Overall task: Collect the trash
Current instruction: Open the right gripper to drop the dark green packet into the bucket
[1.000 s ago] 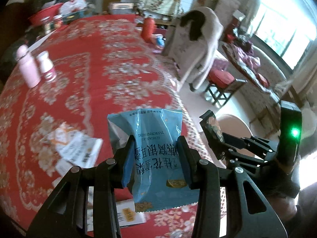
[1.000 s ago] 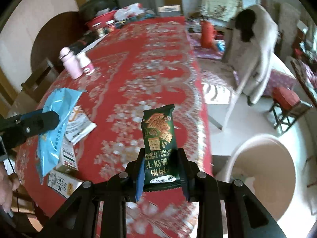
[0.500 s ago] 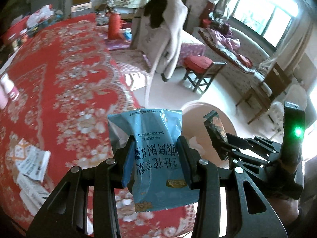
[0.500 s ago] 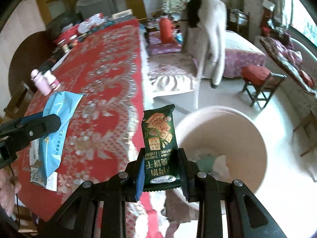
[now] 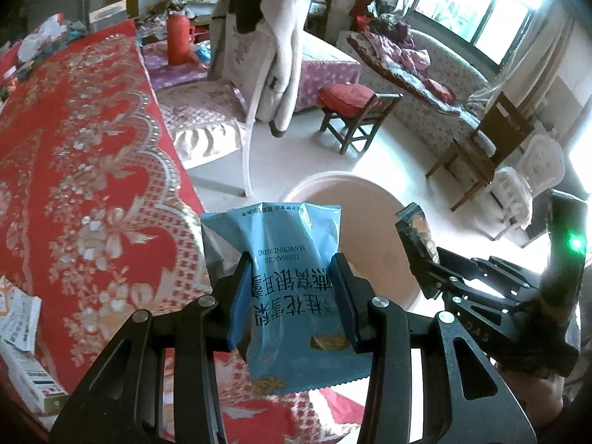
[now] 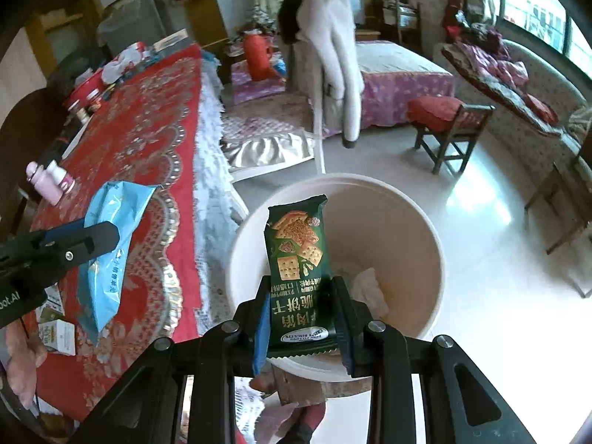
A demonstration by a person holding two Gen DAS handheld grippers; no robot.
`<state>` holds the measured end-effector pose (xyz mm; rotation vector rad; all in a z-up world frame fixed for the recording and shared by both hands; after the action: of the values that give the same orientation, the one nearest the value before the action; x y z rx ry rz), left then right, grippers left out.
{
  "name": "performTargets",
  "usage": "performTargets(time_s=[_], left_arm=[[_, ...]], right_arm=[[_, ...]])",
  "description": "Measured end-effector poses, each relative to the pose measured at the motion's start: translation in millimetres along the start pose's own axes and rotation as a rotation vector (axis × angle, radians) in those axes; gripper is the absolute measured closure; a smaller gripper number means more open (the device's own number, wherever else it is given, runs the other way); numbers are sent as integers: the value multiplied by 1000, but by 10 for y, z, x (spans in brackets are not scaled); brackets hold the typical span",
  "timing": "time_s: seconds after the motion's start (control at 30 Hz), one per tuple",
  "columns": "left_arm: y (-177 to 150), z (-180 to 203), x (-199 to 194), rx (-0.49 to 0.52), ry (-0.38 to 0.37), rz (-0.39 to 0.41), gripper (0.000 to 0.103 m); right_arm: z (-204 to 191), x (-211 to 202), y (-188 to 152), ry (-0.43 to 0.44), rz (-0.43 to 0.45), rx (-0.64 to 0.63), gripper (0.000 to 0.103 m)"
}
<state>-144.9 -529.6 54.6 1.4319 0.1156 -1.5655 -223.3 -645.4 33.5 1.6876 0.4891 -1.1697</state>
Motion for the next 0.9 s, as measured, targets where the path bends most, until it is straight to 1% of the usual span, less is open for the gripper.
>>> performTargets(time_s=[0.3, 0.6, 0.9], left_arm=[[6, 216, 321, 20, -16, -39, 64], [-10, 233, 631, -1, -19, -79, 64], [-39, 204, 853, -26, -12, -108, 64]], right_arm=[[285, 98, -17, -8, -20, 47, 74], [439, 208, -34, -7, -40, 63, 74], [522, 392, -68, 13, -75, 76, 74]])
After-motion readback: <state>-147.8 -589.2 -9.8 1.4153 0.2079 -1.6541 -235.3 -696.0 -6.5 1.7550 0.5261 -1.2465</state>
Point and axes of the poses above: each gripper's, at about its wrist camera, not at the fingertips, and x roughly the way its jaws point, z to its right, y to its top, the point moved 9 cm from there along x, roughly the way its jaws point, and after that the axes turned 5 degrees about -y, right-handed, at the moved point
